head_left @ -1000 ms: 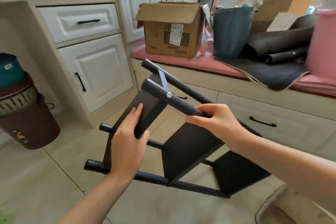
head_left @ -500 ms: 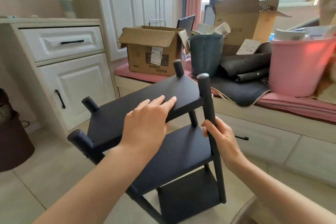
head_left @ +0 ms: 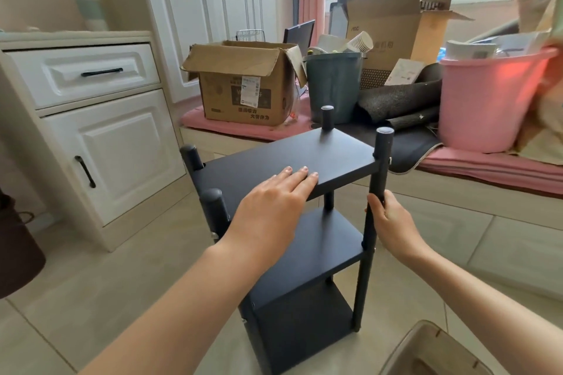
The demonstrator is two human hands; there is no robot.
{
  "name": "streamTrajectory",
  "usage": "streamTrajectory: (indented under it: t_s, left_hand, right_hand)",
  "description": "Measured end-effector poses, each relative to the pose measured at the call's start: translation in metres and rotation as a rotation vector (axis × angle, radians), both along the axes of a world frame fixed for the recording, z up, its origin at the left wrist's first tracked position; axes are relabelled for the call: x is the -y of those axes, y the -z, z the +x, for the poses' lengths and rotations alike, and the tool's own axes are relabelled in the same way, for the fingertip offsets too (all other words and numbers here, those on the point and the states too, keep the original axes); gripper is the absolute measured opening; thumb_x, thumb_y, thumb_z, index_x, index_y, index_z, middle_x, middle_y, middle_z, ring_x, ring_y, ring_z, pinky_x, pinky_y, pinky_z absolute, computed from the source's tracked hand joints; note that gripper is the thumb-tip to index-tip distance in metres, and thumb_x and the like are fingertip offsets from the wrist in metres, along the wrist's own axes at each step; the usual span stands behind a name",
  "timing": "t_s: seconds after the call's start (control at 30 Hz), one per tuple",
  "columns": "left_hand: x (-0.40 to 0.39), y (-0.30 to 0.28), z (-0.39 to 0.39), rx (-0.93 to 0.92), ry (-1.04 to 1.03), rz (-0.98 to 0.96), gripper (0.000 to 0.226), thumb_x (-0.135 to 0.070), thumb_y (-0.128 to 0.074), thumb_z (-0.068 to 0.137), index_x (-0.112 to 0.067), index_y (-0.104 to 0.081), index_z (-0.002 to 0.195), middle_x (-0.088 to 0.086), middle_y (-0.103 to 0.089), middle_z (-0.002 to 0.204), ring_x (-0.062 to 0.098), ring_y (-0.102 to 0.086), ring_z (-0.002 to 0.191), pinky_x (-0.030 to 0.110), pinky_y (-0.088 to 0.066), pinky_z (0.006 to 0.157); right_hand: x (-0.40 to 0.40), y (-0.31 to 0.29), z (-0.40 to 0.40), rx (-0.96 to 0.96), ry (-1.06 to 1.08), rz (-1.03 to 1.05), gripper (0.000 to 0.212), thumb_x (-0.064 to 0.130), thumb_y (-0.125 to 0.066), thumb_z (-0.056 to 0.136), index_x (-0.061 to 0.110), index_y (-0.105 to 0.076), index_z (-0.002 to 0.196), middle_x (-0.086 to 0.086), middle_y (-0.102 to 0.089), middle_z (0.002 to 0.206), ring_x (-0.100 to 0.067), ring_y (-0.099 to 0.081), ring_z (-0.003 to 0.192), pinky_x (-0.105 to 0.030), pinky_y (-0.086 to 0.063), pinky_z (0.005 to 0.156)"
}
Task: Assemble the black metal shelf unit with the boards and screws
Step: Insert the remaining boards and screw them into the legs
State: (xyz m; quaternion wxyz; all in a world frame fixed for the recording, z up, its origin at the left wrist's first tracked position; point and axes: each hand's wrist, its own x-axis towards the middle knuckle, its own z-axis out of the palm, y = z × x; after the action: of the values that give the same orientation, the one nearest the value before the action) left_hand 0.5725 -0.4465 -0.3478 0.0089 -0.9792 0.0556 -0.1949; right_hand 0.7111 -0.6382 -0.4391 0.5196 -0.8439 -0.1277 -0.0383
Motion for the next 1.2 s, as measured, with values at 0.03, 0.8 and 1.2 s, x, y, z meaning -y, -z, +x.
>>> streamTrajectory:
  t_s: [0.03,0.8,1.2]
  left_hand:
    - [0.002,-0.002,0.004,-0.023,0.009,-0.015,0.074,0.001,-0.048,0.101,-0.026,-0.015,0.160,-0.008,-0.016,0.167,0.012,-0.015,0.154,0.023,-0.014,0.121]
    - [-0.109,-0.053,0.025,-0.151,-0.002,-0.431,0.033,-0.033,-0.064,0.097,-0.023,-0.067,0.128,-0.002,-0.052,0.150,0.014,-0.024,0.151,0.042,-0.022,0.123]
    - [-0.159,0.008,0.043,0.039,-0.161,-1.279,0.014,-0.028,-0.065,0.097,-0.032,-0.063,0.111,-0.004,-0.067,0.118,0.021,-0.061,0.118,0.044,-0.048,0.106]
  right_hand:
    - [0.000,-0.002,0.003,-0.023,0.019,-0.024,0.029,0.037,-0.038,0.105,0.014,-0.051,0.118,-0.002,-0.062,0.099,-0.021,-0.058,0.092,-0.032,-0.043,0.076]
    - [-0.045,-0.061,-0.091,0.030,-0.237,-0.350,0.034,0.035,-0.055,0.098,0.021,-0.054,0.130,0.007,-0.055,0.128,-0.007,-0.055,0.110,-0.019,-0.044,0.088]
    - [-0.089,-0.091,-0.154,0.038,-0.233,-0.469,0.094,0.083,-0.035,0.075,0.031,-0.013,0.150,0.001,-0.039,0.149,-0.016,-0.048,0.126,-0.028,-0.043,0.092]
